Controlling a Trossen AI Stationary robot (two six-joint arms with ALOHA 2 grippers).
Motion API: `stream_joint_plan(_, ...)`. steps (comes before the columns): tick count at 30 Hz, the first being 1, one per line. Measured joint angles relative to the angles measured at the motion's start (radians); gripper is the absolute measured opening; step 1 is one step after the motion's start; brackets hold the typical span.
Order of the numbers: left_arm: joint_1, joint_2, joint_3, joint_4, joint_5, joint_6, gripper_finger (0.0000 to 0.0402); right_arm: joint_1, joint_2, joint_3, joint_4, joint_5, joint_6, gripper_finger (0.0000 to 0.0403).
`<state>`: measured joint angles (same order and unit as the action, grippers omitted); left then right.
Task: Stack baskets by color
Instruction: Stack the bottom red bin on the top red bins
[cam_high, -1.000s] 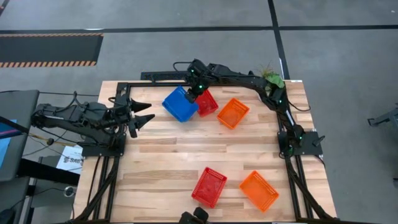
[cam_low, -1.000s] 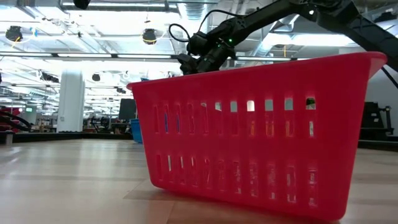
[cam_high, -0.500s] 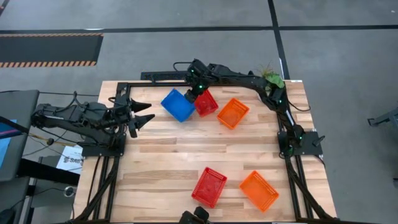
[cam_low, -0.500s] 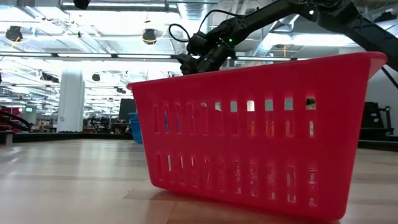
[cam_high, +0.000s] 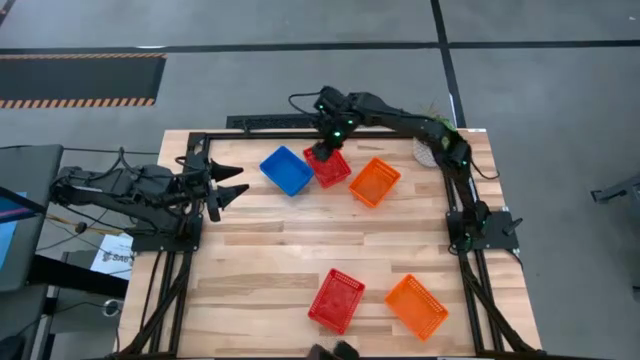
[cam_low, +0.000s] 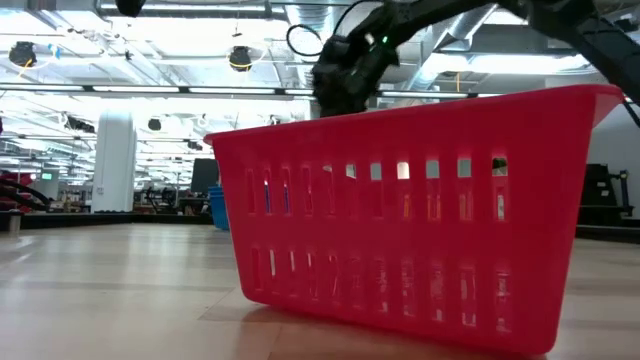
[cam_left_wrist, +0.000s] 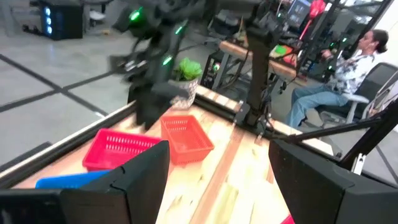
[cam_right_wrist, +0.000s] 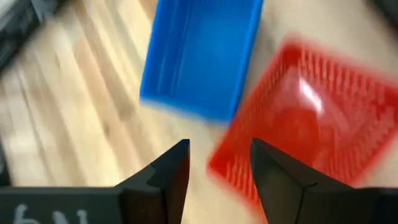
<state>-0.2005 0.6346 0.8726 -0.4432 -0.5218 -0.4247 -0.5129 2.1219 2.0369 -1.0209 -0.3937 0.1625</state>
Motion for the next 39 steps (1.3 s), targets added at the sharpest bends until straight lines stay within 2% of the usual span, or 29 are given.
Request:
stream_joint_plan(4, 0.0, 0.0, 0.0, -0.052, 0.0, -0.032, 0.0263, 0.036, -0.076, 0.0, -0.212, 0.021, -0.018, 0.0185)
stream_joint_plan(9, 0.0, 0.0, 0.0, -0.109, -0.015, -0.06, 0.0263, 0.148, -0.164, 0.0, -0.424, 0.141, -0.009, 0.0176)
stream_joint_plan(15, 0.0, 0.0, 0.0, -0.124, -0.033, -0.075, 0.0263, 0.381, -0.244, 0.0, -0.491, 0.341, 0.155, 0.0171)
stream_joint_plan(19, 0.0, 0.0, 0.0, -0.129, -0.033, -0.078, 0.0263, 0.552, -0.268, 0.0, -0.501, 0.429, 0.312, 0.0172)
stream_joint_plan(23, 0.0, 0.0, 0.0, -0.13, -0.033, -0.078, 0.0263, 0.714, -0.252, 0.001, -0.512, 0.493, 0.48, 0.0176)
stream_joint_plan(28, 0.0, 0.0, 0.0, -0.131, -0.033, -0.078, 0.0263, 0.856, -0.186, 0.0, -0.51, 0.572, 0.718, 0.0185)
stream_joint_plan(35, 0.0, 0.0, 0.0, -0.151, -0.033, -0.078, 0.0263, 0.963, -0.091, -0.003, -0.504, 0.571, 0.945, 0.0189)
stream_joint_plan(39, 0.0, 0.0, 0.0, -0.152, -0.017, -0.078, 0.0263, 1.008, -0.044, -0.004, -0.502, 0.515, 1.024, 0.0188)
